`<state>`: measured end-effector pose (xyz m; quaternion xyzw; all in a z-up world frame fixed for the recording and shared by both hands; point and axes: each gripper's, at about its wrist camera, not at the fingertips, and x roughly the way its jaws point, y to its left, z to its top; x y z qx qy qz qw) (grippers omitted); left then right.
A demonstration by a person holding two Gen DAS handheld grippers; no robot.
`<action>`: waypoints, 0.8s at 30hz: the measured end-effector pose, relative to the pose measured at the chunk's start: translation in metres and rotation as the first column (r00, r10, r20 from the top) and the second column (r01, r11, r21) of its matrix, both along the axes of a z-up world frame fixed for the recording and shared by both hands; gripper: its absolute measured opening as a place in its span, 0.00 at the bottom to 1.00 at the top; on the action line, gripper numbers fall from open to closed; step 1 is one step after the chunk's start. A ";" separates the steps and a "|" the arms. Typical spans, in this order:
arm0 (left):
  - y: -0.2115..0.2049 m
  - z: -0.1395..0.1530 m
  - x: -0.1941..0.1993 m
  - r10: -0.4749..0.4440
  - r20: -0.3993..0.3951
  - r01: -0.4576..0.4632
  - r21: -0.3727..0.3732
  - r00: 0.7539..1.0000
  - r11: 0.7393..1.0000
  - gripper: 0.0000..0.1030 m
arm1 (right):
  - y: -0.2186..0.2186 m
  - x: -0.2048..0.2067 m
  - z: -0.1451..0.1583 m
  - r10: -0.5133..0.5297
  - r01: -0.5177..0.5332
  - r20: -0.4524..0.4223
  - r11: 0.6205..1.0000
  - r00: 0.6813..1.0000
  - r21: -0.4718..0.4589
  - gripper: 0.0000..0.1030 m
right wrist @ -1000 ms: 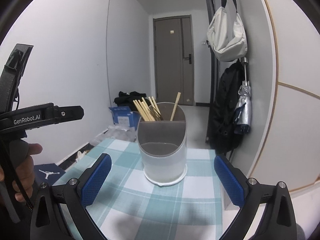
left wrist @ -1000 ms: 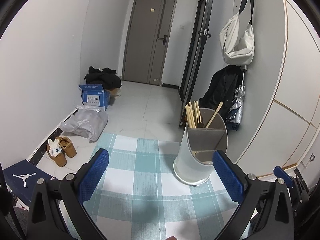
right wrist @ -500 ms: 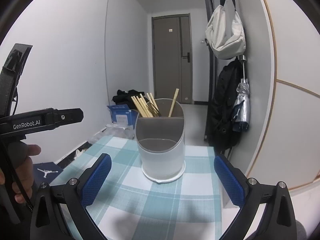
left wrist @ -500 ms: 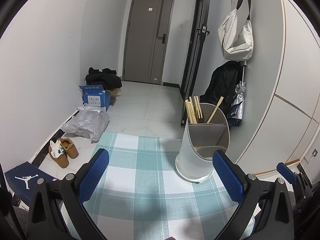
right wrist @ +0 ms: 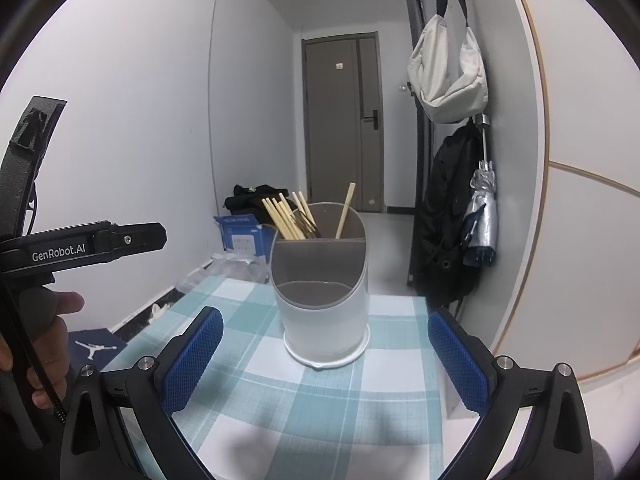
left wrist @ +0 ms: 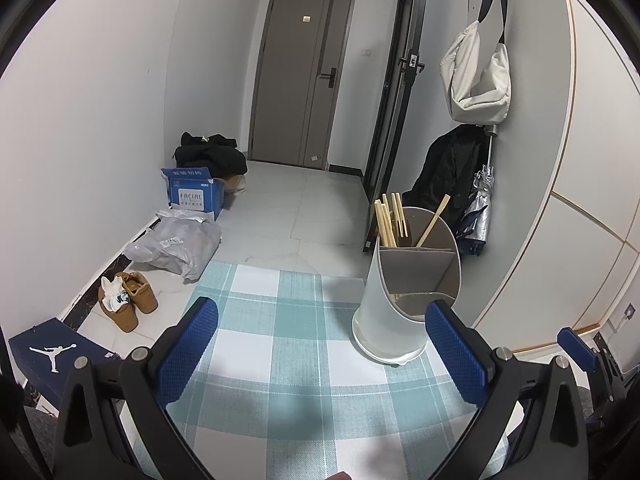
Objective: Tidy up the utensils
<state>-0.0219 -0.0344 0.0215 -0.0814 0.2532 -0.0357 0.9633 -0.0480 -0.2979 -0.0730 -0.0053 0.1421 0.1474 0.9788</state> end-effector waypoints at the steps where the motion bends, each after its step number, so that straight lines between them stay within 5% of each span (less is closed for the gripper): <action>1: 0.000 0.000 0.000 0.000 -0.001 0.000 -0.001 1.000 1.000 0.99 | 0.000 0.000 0.000 0.000 0.000 0.001 1.000 1.000 -0.001 1.00; 24: 0.002 0.003 -0.003 0.015 0.024 -0.014 -0.021 1.000 1.000 0.99 | 0.000 0.000 -0.001 0.006 -0.006 -0.001 1.000 1.000 0.001 1.00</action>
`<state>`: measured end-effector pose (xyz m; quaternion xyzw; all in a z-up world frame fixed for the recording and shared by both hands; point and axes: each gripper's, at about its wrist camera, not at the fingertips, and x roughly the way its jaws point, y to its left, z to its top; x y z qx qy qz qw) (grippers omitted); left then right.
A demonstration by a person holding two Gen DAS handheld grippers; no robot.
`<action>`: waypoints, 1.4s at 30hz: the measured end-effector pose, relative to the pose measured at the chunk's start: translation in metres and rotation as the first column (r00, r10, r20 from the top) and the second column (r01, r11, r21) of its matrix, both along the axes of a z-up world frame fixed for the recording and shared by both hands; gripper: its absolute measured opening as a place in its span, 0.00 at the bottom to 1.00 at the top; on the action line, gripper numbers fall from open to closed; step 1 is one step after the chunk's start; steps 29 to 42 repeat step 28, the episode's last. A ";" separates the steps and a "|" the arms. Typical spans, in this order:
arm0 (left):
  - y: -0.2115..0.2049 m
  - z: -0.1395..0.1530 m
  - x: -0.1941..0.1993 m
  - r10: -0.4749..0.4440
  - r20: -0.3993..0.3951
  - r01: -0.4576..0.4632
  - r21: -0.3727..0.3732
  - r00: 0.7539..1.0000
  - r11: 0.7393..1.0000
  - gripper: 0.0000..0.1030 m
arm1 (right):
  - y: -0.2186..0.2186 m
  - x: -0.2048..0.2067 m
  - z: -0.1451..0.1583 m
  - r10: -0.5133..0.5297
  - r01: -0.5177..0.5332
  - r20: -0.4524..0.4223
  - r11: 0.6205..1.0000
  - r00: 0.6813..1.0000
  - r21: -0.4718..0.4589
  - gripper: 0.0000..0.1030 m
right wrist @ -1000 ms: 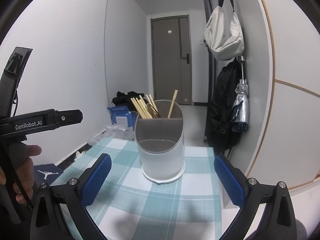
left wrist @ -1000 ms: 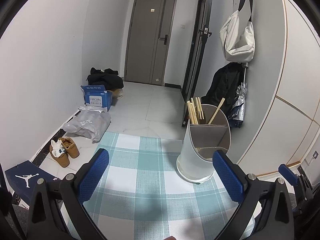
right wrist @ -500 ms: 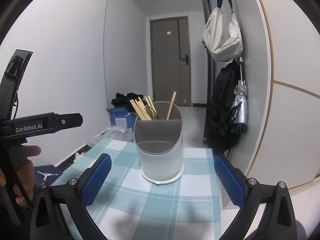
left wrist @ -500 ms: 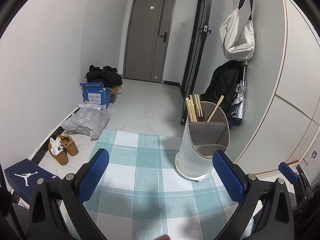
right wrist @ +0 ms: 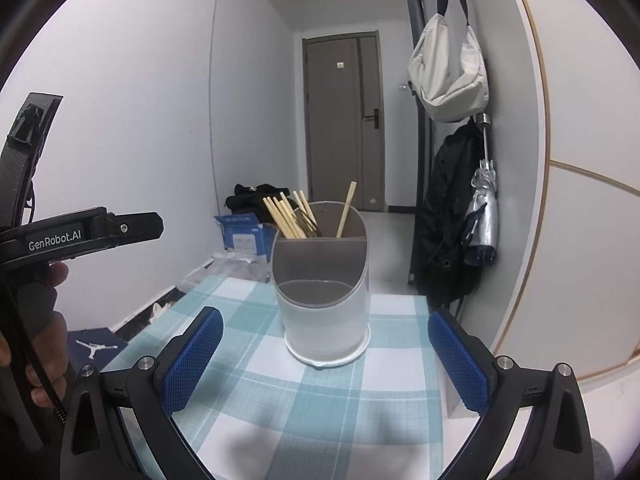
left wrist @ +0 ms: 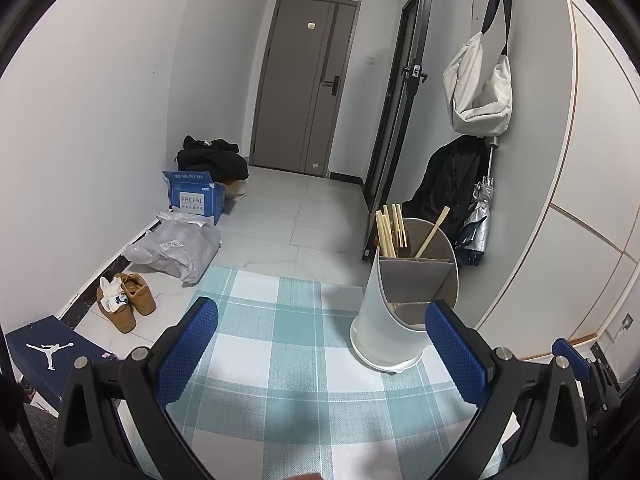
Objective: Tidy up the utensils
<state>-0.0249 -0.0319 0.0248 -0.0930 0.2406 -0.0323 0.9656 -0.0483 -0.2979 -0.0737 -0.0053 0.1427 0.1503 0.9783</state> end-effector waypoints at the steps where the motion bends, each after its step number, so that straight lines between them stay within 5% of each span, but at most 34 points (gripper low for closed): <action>1: 0.000 -0.001 0.001 0.003 -0.004 -0.003 0.003 1.000 1.000 0.99 | 0.000 0.000 0.000 0.002 -0.002 0.001 1.000 1.000 0.000 1.00; 42: -0.001 -0.006 0.003 0.002 -0.036 -0.002 0.007 0.999 1.000 0.99 | 0.003 0.000 -0.001 0.006 -0.006 -0.009 1.000 1.000 -0.002 1.00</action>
